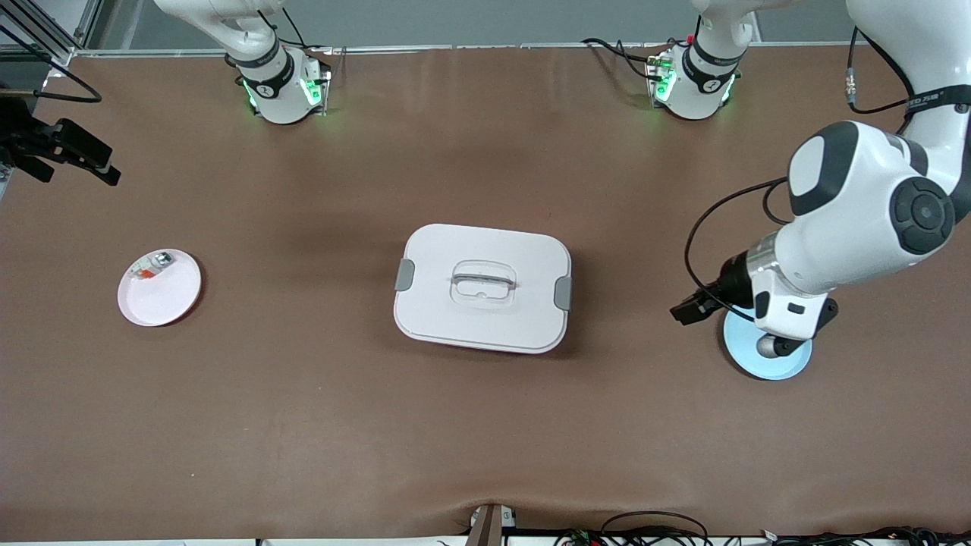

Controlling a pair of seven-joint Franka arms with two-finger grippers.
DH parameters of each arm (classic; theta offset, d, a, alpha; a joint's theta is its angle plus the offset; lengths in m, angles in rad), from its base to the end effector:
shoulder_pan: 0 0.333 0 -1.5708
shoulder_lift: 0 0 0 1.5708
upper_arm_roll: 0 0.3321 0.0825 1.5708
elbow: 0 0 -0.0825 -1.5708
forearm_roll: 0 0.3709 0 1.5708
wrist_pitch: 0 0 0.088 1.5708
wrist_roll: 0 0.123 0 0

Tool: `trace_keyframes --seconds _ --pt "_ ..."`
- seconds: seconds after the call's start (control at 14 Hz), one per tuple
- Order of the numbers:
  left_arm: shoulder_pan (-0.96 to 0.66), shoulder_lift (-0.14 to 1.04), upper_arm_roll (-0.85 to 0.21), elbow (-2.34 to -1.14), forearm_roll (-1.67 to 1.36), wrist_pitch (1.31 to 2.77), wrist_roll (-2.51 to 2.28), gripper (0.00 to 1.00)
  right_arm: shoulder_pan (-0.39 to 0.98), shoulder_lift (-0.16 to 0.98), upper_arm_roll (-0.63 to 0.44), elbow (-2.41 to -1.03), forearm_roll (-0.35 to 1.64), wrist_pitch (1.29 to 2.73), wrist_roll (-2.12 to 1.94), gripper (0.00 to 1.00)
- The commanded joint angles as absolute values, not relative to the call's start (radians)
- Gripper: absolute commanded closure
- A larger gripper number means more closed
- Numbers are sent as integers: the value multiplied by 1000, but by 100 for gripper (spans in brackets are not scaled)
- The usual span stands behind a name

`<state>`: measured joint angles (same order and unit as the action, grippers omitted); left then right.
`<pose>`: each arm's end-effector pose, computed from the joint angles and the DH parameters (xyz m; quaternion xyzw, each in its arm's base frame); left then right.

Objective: Transfer orange switch to right arm and place
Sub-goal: 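Lift the switch off the blue plate with the left gripper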

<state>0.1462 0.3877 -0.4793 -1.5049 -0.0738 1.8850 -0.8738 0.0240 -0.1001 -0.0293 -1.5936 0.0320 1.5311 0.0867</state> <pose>0.6373 -0.1799 0.4724 0.9486 0.2914 -0.0553 0.1104 0.5049 0.0005 0.6630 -0.9987 0.0450 -0.0180 0.0182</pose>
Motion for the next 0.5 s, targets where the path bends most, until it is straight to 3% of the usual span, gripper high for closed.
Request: trace_keyframes --seconds 0.0,0.43 --pt "152 374 -529 -1502 -89 1874 -972 81 14 -118 -25 -1611 49 1540 87 0" --pt "94 387 -572 -1500 -95 1884 -1193 81 9 -114 -25 -1611 52 1561 97 0"
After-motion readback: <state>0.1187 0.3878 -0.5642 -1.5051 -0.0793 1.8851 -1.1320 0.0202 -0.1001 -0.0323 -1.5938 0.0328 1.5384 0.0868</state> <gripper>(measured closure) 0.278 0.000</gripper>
